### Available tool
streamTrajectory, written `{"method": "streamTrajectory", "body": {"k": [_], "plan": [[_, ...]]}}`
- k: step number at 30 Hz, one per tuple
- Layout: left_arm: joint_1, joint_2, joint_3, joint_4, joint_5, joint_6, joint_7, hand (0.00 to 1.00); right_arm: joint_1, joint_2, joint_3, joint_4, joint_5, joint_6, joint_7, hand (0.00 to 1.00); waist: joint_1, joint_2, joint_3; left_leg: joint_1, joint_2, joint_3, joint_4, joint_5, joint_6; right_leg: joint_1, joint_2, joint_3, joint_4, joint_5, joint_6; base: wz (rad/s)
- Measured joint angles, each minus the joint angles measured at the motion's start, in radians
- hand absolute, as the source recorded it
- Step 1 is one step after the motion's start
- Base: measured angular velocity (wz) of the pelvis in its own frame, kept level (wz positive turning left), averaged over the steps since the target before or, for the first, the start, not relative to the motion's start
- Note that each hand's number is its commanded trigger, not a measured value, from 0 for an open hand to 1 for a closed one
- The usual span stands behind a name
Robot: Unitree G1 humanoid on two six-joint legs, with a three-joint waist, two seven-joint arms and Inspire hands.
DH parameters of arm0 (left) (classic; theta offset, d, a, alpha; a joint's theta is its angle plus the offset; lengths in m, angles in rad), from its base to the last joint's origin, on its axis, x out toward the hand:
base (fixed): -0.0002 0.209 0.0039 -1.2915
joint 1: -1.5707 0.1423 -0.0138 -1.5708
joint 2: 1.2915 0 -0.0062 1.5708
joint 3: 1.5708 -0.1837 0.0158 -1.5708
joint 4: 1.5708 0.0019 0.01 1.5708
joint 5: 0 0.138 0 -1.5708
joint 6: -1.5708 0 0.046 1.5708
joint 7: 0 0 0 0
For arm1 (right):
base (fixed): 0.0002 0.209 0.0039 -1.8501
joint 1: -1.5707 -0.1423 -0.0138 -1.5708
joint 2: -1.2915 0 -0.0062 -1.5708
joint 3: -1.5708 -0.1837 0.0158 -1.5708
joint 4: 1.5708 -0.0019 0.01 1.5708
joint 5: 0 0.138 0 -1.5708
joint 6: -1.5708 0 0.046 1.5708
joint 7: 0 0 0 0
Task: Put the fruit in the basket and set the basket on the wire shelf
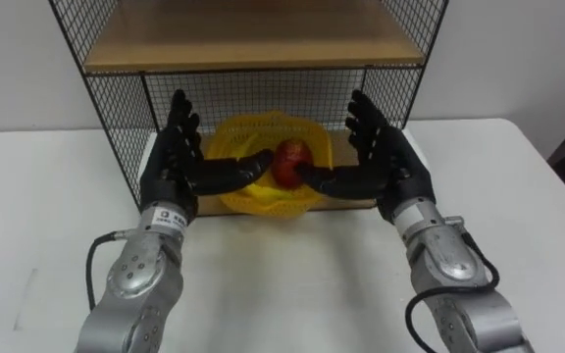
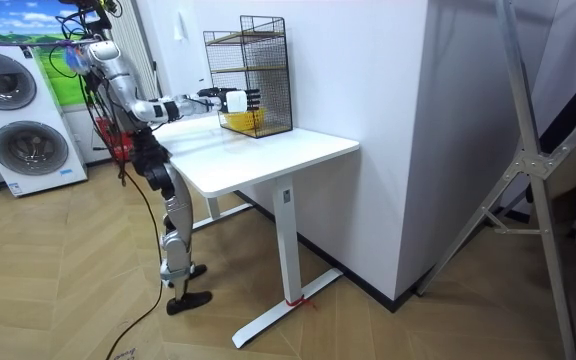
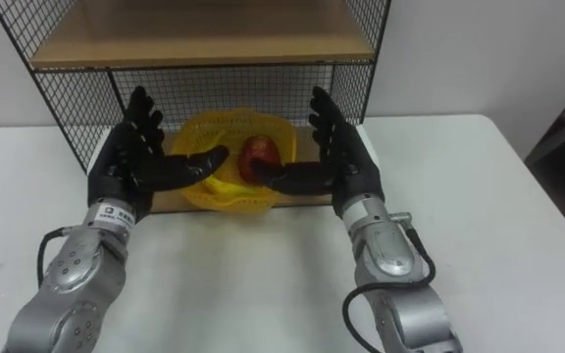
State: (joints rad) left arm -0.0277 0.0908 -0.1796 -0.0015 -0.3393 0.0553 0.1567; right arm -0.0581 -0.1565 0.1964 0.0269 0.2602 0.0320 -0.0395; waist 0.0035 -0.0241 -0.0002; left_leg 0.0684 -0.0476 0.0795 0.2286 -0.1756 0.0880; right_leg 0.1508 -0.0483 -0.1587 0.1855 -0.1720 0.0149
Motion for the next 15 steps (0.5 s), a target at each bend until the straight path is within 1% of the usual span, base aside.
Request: {"method": "streamTrajectory", "body": {"k": [2, 3, 4, 5, 7, 8, 9, 10, 11, 12, 14, 15], "plan": [[0.037, 0.005, 0.000, -0.024, 0.017, 0.000, -0.020, 0.00, 0.032, 0.001, -0.001, -0.042, -0.001, 0.000, 0.002, 0.00, 0.001, 0.001, -0.0007, 0.003, 0.000, 0.000, -0.009, -0.001, 0.000, 0.001, 0.000, -0.005, 0.000, 0.000, 0.000, 0.00], [0.071, 0.012, 0.000, -0.056, 0.018, 0.000, -0.033, 0.00, 0.060, 0.001, -0.003, -0.082, -0.005, 0.000, 0.009, 0.00, 0.001, 0.001, -0.0011, 0.003, 0.000, 0.001, -0.009, -0.001, 0.000, 0.001, 0.000, -0.003, 0.001, 0.000, 0.000, 0.00], [0.100, 0.018, -0.001, -0.078, 0.018, -0.009, -0.051, 0.00, 0.091, 0.001, -0.008, -0.120, -0.015, -0.003, 0.015, 0.00, -0.001, 0.002, -0.0014, 0.003, 0.000, 0.001, -0.009, -0.001, 0.000, 0.001, 0.000, -0.003, 0.002, 0.000, 0.000, 0.00], [0.112, 0.020, -0.001, -0.085, 0.018, -0.016, -0.060, 0.00, 0.106, 0.001, -0.011, -0.133, -0.019, -0.008, 0.021, 0.00, 0.000, 0.002, -0.0015, 0.004, 0.000, 0.001, -0.008, -0.001, 0.000, 0.002, 0.000, -0.003, 0.002, 0.000, 0.000, 0.00], [0.155, 0.021, 0.003, -0.122, 0.022, -0.024, -0.084, 0.00, 0.146, 0.001, -0.028, -0.166, -0.037, -0.022, 0.046, 0.00, -0.001, 0.001, -0.0027, -0.001, 0.000, 0.001, -0.006, -0.001, 0.000, -0.007, 0.000, -0.002, 0.003, 0.000, 0.000, 0.00], [0.172, 0.021, 0.006, -0.142, 0.029, -0.033, -0.097, 0.00, 0.161, 0.001, -0.040, -0.174, -0.045, -0.027, 0.060, 0.00, -0.001, 0.000, -0.0045, -0.006, 0.000, 0.001, -0.005, -0.001, 0.000, -0.010, 0.001, 0.000, 0.003, 0.000, 0.000, 0.00], [0.181, 0.021, 0.009, -0.150, 0.029, -0.039, -0.104, 0.00, 0.170, 0.001, -0.048, -0.181, -0.047, -0.028, 0.069, 0.00, 0.000, 0.000, -0.0045, -0.007, 0.000, 0.001, -0.005, -0.001, 0.000, -0.010, 0.001, 0.002, 0.003, 0.000, 0.000, 0.00], [0.197, 0.021, 0.015, -0.167, 0.029, -0.049, -0.114, 0.00, 0.191, 0.001, -0.064, -0.196, -0.048, -0.031, 0.082, 0.00, 0.001, 0.001, -0.0045, -0.008, 0.000, 0.002, -0.005, -0.001, 0.000, -0.010, 0.001, 0.006, 0.002, 0.000, 0.000, 0.00], [0.220, 0.023, 0.023, -0.185, 0.027, -0.068, -0.121, 0.00, 0.211, -0.001, -0.070, -0.208, -0.048, -0.040, 0.087, 0.00, 0.000, 0.001, -0.0056, -0.009, 0.000, 0.002, -0.005, -0.001, 0.000, -0.013, 0.001, 0.009, 0.003, 0.000, 0.000, -0.03], [0.228, 0.026, 0.024, -0.191, 0.025, -0.076, -0.123, 0.00, 0.222, -0.001, -0.073, -0.215, -0.048, -0.044, 0.087, 0.00, 0.000, 0.001, -0.0064, -0.010, 0.000, 0.003, -0.005, -0.001, -0.001, -0.014, 0.002, 0.012, 0.003, 0.000, 0.000, -0.05], [0.258, 0.041, 0.024, -0.215, 0.019, -0.104, -0.137, 0.00, 0.247, -0.002, -0.087, -0.243, -0.047, -0.057, 0.102, 0.00, 0.000, 0.003, -0.0075, -0.024, 0.000, 0.003, -0.003, -0.001, -0.001, -0.031, 0.004, 0.020, 0.004, 0.000, 0.000, -0.05], [0.265, 0.044, 0.024, -0.218, 0.017, -0.112, -0.144, 0.00, 0.251, -0.002, -0.092, -0.248, -0.047, -0.061, 0.108, 0.00, -0.001, 0.004, -0.0074, -0.025, 0.000, 0.003, -0.003, -0.001, -0.001, -0.035, 0.004, 0.020, 0.004, 0.000, 0.000, 0.00]]}}
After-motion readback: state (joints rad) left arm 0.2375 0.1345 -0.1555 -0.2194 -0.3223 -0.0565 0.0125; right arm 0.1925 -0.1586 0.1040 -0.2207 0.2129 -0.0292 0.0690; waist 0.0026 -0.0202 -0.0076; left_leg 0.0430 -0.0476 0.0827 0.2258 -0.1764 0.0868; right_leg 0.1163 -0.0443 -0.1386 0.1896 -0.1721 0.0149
